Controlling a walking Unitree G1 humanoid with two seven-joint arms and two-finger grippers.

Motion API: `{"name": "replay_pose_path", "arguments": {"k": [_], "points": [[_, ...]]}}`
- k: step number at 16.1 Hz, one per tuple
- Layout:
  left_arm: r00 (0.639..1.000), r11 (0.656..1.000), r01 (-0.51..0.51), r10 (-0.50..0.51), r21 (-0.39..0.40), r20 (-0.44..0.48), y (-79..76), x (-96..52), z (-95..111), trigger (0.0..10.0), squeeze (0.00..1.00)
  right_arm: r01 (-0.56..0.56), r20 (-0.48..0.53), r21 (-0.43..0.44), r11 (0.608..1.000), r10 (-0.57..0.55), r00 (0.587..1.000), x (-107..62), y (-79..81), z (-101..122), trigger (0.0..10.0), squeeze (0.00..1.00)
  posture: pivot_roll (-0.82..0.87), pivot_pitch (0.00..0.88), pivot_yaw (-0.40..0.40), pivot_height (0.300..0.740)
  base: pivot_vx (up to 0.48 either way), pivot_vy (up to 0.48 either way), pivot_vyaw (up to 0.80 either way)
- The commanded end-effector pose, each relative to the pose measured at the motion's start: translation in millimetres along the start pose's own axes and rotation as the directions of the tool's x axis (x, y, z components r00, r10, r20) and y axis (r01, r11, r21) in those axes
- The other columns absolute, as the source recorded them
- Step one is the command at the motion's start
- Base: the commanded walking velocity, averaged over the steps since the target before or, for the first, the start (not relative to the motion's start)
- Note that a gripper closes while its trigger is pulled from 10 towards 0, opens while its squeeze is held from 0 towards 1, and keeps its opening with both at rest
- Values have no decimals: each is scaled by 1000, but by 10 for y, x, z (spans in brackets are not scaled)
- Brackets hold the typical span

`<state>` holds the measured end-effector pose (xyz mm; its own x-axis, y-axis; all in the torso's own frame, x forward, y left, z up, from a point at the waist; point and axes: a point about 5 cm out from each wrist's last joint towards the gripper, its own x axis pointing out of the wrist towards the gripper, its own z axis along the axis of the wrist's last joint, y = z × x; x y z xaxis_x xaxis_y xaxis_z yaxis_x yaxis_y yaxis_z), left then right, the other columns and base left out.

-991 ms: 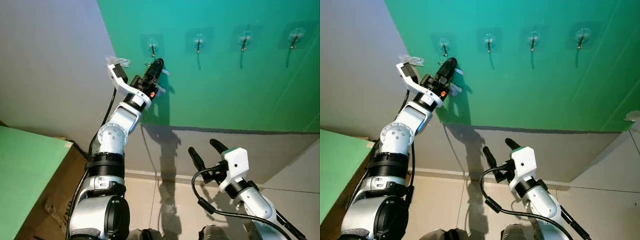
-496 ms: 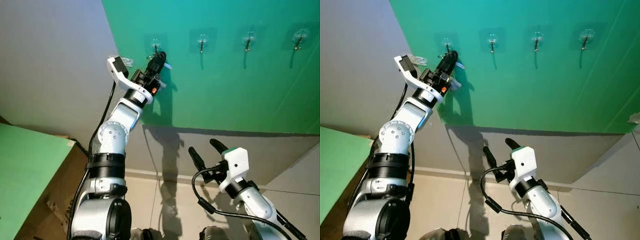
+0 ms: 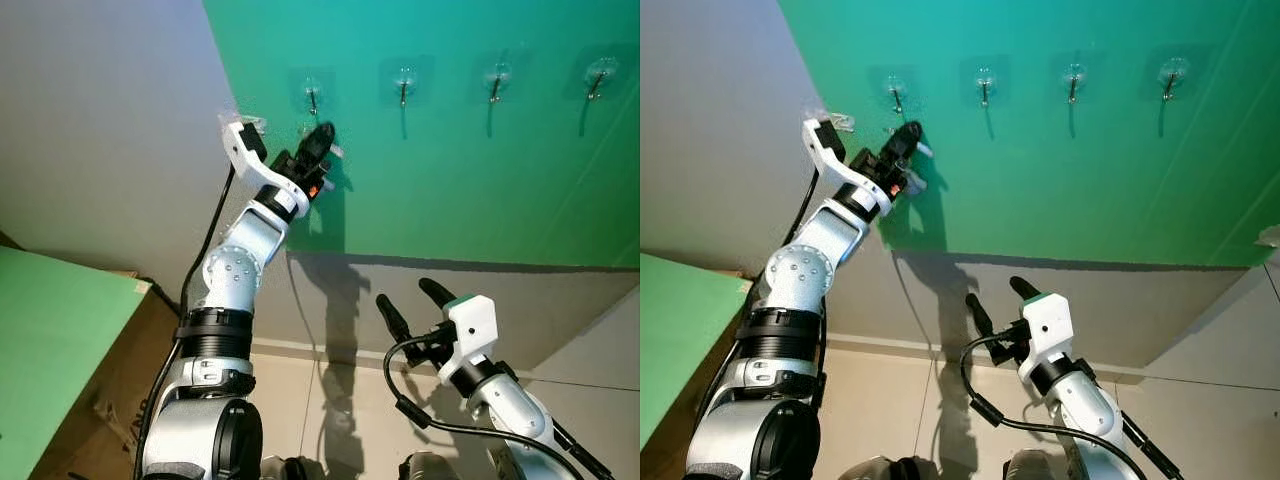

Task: Hang keys on a hook

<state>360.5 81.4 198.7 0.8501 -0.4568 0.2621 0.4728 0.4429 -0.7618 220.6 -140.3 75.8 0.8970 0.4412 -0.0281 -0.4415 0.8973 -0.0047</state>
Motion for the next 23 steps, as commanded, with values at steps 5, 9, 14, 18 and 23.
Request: {"name": "replay_pose_path", "arguments": {"k": [5, 9, 14, 18, 23], "points": [[1000, 997, -11, 12, 83, -3, -59, 37, 31, 0, 0, -23, -1, 17, 1000, 23, 1000, 15, 42, 5, 10000, 0, -288, 86, 153, 740, 0, 0, 0], [999, 968, -12, 21, 252, -33, -111, 41, 24, 0, 0, -29, -2, 17, 999, 29, 1000, 14, 50, -3, 10000, 0, -285, 79, 151, 740, 0, 0, 0], [999, 924, -14, 26, 382, -28, -184, -5, 37, 0, 0, -39, -5, 15, 999, 39, 999, 21, 50, -16, 10000, 0, -279, 65, 147, 740, 0, 0, 0], [997, 887, -53, 71, 459, -21, -198, -42, 37, 0, 0, -49, -10, 11, 999, 49, 999, 16, 37, -27, 10000, 0, -277, 58, 139, 740, 0, 0, 0], [995, 850, -86, 104, 520, -4, -184, -20, 93, 0, 0, -56, -11, 12, 998, 56, 998, 21, 39, -24, 10000, 0, -275, 62, 137, 740, 0, 0, 0]]}}
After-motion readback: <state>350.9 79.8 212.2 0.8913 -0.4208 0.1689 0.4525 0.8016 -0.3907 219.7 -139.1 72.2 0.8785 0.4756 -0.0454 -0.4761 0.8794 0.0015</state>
